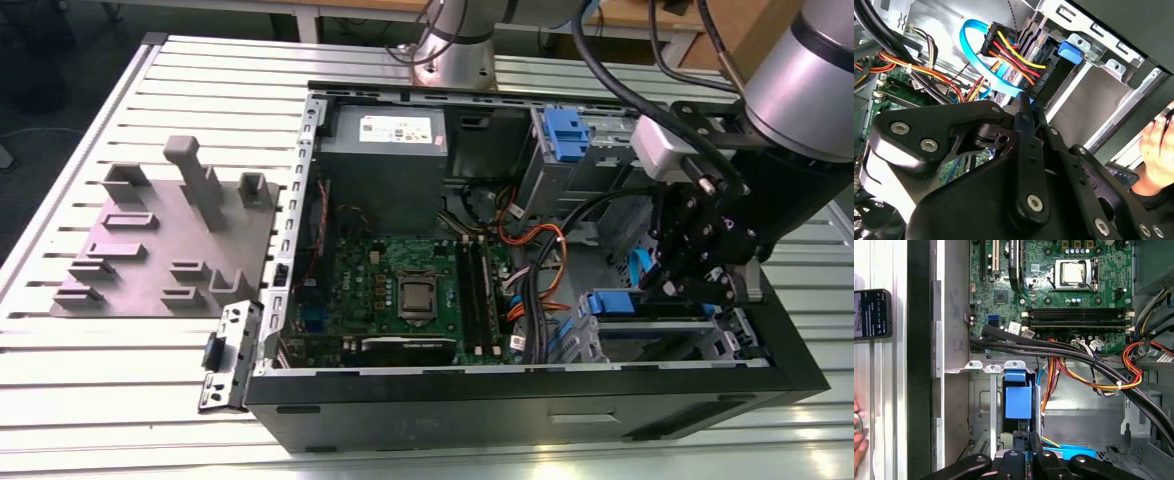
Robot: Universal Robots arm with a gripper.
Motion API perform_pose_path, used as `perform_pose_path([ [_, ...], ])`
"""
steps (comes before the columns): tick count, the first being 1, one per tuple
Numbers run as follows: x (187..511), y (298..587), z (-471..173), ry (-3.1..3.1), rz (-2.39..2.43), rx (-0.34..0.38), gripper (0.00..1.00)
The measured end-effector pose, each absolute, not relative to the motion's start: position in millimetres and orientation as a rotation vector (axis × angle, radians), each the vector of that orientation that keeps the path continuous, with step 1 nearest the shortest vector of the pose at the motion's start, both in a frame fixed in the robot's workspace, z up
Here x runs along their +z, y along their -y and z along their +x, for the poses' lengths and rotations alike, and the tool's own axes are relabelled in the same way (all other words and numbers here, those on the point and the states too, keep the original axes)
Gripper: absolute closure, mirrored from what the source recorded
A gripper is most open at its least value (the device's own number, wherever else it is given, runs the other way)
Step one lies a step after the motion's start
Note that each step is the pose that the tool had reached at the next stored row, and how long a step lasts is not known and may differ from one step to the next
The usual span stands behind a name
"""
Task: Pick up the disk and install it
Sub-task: 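Insert the second disk wire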
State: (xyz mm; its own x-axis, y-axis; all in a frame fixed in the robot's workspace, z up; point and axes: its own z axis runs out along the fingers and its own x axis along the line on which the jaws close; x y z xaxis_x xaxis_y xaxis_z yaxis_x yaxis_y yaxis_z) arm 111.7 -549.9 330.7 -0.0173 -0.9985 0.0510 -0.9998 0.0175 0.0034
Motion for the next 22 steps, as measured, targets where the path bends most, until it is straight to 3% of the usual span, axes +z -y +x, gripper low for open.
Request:
perform_pose_path([
  [4,330,550,112,2.213,2.175,0.051,0.83],
  [5,331,550,112,2.213,2.175,0.051,0.76],
  [15,347,550,112,2.213,2.175,0.05,0.76],
  [19,347,550,112,2.213,2.175,0.05,0.89],
  [22,347,550,112,2.213,2.175,0.051,0.89],
])
